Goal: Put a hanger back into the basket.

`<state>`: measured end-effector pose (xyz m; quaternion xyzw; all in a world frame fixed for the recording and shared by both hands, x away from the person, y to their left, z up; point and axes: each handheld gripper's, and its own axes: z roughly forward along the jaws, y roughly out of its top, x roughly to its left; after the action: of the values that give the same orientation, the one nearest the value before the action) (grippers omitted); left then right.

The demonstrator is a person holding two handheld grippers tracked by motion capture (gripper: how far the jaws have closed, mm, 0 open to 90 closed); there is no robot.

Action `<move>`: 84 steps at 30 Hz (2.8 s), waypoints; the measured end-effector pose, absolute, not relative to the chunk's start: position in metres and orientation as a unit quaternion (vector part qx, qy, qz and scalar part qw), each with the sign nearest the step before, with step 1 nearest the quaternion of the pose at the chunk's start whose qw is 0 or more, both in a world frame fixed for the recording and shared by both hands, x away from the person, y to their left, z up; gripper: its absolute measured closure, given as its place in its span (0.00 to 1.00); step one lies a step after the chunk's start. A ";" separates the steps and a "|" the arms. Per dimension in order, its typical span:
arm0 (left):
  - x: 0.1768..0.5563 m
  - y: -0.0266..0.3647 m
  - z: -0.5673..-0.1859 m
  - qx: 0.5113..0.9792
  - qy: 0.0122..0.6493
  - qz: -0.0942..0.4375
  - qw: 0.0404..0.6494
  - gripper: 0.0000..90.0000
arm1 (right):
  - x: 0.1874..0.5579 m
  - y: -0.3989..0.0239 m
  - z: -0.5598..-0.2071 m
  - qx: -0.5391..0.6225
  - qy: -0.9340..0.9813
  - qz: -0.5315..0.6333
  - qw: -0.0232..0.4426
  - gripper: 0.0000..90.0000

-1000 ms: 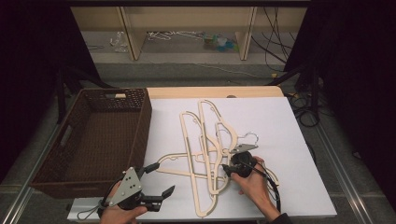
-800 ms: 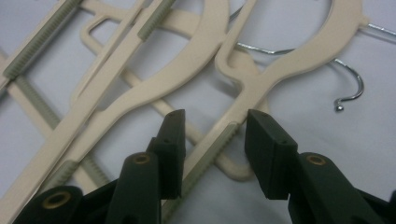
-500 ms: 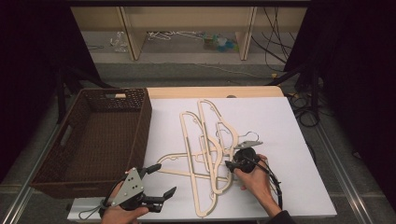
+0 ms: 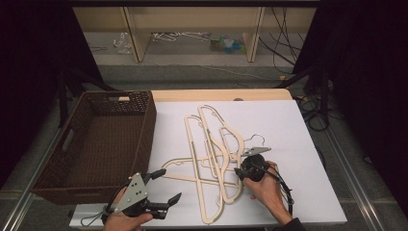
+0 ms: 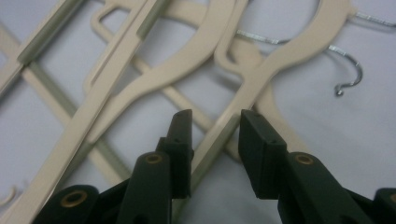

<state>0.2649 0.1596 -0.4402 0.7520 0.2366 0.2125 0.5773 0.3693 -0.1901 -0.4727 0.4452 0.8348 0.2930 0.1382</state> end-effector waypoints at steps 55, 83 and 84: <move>0.280 0.146 -0.447 0.777 0.255 0.195 0.542 0.20 | 0.364 -0.234 -0.461 0.377 0.878 0.284 0.084 0.88; 0.373 0.039 -0.464 0.857 0.242 0.148 0.431 0.33 | 0.304 -0.267 -0.430 0.299 0.902 0.287 0.121 0.88; 0.375 0.038 -0.465 0.857 0.241 0.151 0.429 0.34 | 0.301 -0.268 -0.427 0.293 0.906 0.282 0.114 0.88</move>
<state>0.3753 0.0380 -0.4653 0.8575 0.2410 0.1514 0.4287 0.3014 -0.2683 -0.4274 0.2935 0.9064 0.2818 0.1136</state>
